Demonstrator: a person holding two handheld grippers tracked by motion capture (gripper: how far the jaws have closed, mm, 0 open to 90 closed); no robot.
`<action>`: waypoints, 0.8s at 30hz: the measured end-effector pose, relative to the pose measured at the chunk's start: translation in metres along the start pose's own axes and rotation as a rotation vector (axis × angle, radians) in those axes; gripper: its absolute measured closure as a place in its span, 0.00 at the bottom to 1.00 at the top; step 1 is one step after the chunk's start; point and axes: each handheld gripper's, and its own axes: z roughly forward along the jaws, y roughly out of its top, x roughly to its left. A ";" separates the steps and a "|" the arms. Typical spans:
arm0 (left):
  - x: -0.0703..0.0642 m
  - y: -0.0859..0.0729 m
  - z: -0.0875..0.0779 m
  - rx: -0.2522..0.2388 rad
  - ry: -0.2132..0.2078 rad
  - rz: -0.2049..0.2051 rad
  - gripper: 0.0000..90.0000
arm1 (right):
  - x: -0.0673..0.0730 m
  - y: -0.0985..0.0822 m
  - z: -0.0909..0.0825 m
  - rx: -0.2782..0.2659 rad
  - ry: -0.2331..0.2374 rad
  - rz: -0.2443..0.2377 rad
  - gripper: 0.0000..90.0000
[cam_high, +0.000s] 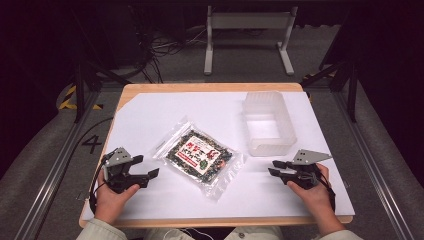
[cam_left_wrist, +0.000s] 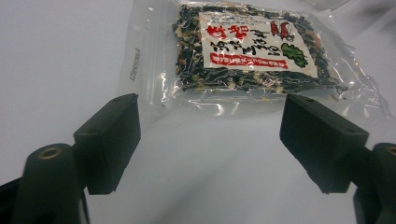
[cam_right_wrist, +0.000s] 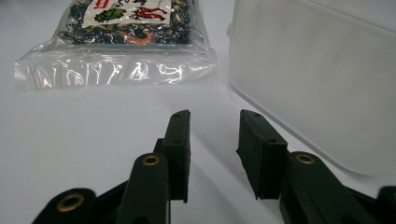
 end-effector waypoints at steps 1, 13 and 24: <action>0.000 0.002 -0.001 0.000 0.003 0.003 0.22 | 0.000 0.000 0.000 0.003 0.001 0.003 0.70; 0.003 0.024 0.001 -0.007 -0.017 -0.006 0.18 | -0.001 -0.003 0.000 0.012 -0.011 0.016 0.68; 0.008 0.041 0.011 -0.010 -0.009 0.003 0.15 | -0.002 -0.004 0.001 0.010 -0.013 0.017 0.61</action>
